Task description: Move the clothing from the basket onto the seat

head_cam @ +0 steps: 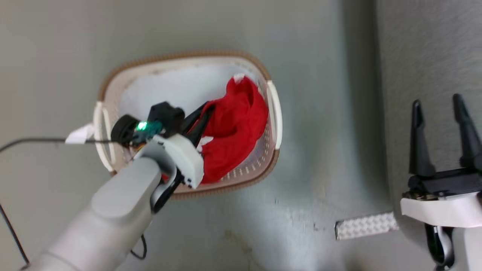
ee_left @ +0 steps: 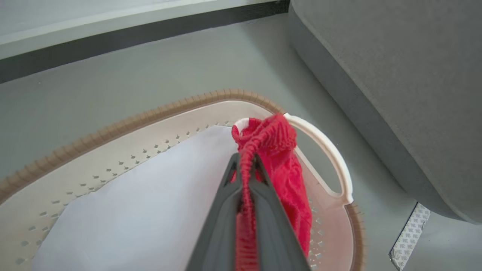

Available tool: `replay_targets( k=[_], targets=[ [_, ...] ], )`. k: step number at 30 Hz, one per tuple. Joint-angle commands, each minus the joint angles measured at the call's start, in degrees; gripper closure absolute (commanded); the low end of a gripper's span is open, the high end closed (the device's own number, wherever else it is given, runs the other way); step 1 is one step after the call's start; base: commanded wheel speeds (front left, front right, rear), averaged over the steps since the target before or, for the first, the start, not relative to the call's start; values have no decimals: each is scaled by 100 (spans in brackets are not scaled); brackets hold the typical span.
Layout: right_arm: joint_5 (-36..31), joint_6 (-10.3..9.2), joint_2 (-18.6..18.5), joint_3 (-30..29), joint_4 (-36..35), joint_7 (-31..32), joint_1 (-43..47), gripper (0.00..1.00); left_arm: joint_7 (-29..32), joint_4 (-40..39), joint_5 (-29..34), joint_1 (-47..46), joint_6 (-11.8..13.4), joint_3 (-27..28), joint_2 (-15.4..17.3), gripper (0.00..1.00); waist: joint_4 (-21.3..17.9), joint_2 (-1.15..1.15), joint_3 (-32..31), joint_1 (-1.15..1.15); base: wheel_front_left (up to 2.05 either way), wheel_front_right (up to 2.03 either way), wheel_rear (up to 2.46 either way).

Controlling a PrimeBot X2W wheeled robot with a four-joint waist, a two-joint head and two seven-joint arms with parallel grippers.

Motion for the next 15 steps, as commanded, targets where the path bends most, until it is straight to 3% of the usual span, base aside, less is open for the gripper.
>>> replay_targets(
  k=[1,3,15],
  targets=[
    [52,1,-8,34,125,3,50,0,-2,-206,90,314,86,188,100,100,-26,-1,-705,0,0,0,0],
    [72,1,-9,49,194,3,96,0,-2,-342,130,454,121,296,134,100,-31,-1,-889,0,0,0,0],
    [63,1,-9,339,1246,3,959,0,-2,-1549,295,2581,573,1306,261,100,16,-1,-3557,0,0,0,0]
  ],
)
